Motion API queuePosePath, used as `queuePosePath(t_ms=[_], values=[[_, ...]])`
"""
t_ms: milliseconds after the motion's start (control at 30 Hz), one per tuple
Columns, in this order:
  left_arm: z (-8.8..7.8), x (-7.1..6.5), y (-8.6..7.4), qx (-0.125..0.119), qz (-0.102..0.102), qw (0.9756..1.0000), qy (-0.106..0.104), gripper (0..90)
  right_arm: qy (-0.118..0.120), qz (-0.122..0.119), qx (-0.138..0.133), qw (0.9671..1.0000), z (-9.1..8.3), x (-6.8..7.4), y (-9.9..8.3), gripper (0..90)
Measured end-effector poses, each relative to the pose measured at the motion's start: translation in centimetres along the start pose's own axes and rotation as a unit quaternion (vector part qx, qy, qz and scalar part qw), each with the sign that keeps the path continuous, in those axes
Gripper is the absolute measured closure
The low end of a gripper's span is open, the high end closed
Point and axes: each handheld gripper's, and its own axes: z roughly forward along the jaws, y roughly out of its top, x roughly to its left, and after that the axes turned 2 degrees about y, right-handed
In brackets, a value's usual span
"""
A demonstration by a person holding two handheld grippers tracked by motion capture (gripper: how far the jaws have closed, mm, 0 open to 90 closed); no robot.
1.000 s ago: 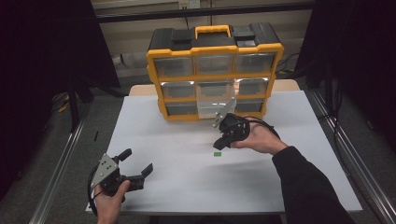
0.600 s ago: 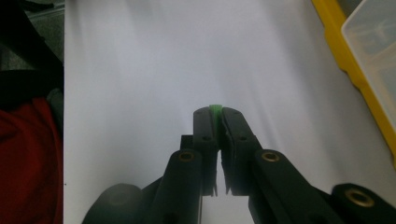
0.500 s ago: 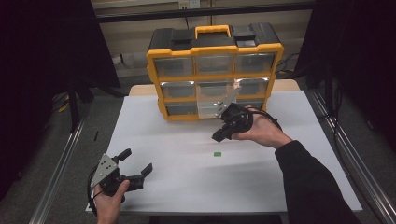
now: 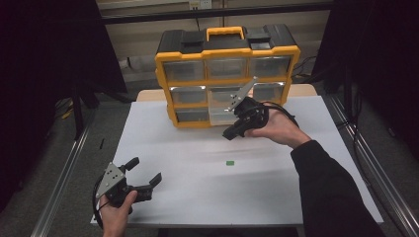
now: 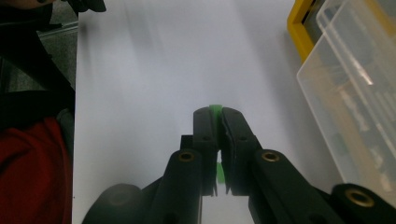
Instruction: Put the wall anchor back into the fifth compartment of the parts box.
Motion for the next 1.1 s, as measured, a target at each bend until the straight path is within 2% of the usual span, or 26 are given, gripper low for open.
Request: queuePosePath(t_ms=[67, 200, 433, 633, 1100], values=[[0.0, -0.1, 0.0, -0.004, -0.007, 1.0, 0.0, 3.0, -0.003, -0.001, -0.002, 1.0, -0.4, 0.0, 0.4, 84.9], [0.0, 0.0, 0.0, -0.001, -0.003, 1.0, -0.001, 3.0, -0.01, -0.004, -0.007, 0.9999, -1.2, -0.2, 1.1, 84.9], [0.0, -0.1, 0.0, -0.004, -0.007, 1.0, 0.0, 3.0, -0.015, -0.004, -0.018, 0.9997, -2.0, -0.4, 2.0, 84.9], [0.0, 0.0, 0.0, -0.004, -0.006, 1.0, 0.001, 3.0, -0.021, -0.007, -0.017, 0.9996, -2.5, -0.7, 2.9, 84.9], [0.0, 0.1, 0.0, -0.002, -0.003, 1.0, -0.001, 3.0, -0.061, 0.005, -0.023, 0.9978, -4.7, -2.3, 4.9, 84.8]])
